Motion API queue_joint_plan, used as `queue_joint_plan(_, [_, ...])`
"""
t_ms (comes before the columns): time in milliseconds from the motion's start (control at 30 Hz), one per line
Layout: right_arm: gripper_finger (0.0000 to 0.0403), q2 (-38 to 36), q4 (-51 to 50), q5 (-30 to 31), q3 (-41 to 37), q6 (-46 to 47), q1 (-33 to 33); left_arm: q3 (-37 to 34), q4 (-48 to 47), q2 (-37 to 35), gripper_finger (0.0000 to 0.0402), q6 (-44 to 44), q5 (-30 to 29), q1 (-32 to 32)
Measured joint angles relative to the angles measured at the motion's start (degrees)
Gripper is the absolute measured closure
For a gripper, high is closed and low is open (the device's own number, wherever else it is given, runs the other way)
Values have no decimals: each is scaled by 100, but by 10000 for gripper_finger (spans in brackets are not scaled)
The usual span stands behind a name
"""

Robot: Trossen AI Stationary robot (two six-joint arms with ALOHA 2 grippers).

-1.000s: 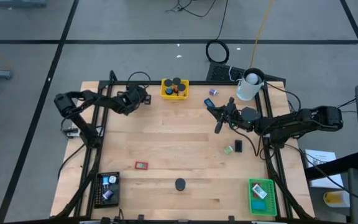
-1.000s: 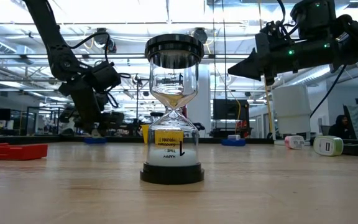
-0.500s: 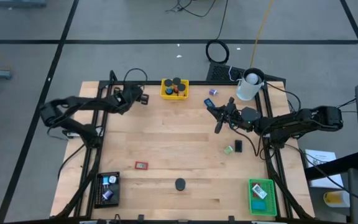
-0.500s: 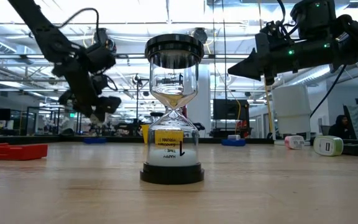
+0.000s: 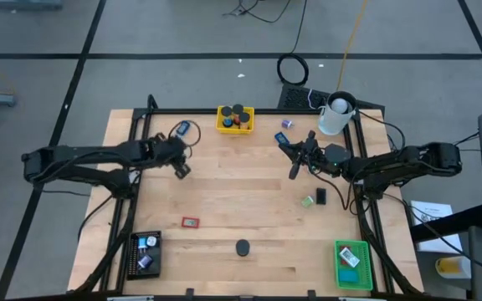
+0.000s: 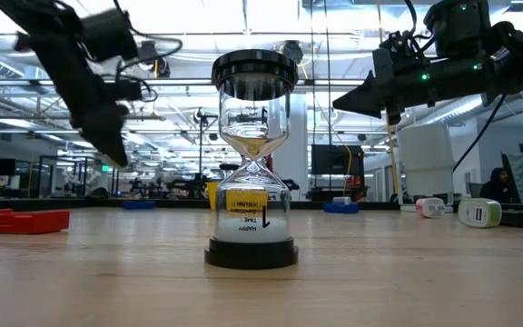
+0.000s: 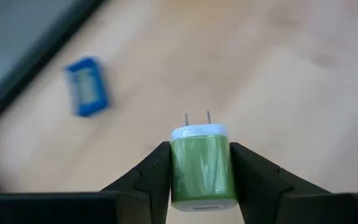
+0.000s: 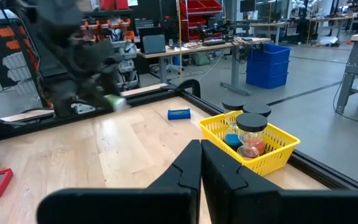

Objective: Pick & Place Office items
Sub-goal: Put the green charger adapter into the black bin

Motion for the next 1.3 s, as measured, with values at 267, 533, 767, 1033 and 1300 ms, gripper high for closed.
queue_joint_plan(267, [402,0,-3,-2,0,1,0,0,-281,-830,252,-60,1276,-1503])
queue_joint_plan(533, [402,0,-40,-2,0,16,0,0,-319,-1062,251,-1251,1233,-3164])
queue_joint_plan(767, [402,0,-68,-2,0,16,0,2,-315,-1062,250,-2281,1411,-4825])
queue_joint_plan(1033, [402,0,-68,-2,0,16,0,7,91,-1058,250,-3668,755,-6626])
queue_joint_plan(1300, [402,0,-72,-2,0,16,0,9,204,-697,250,-5537,460,-8017])
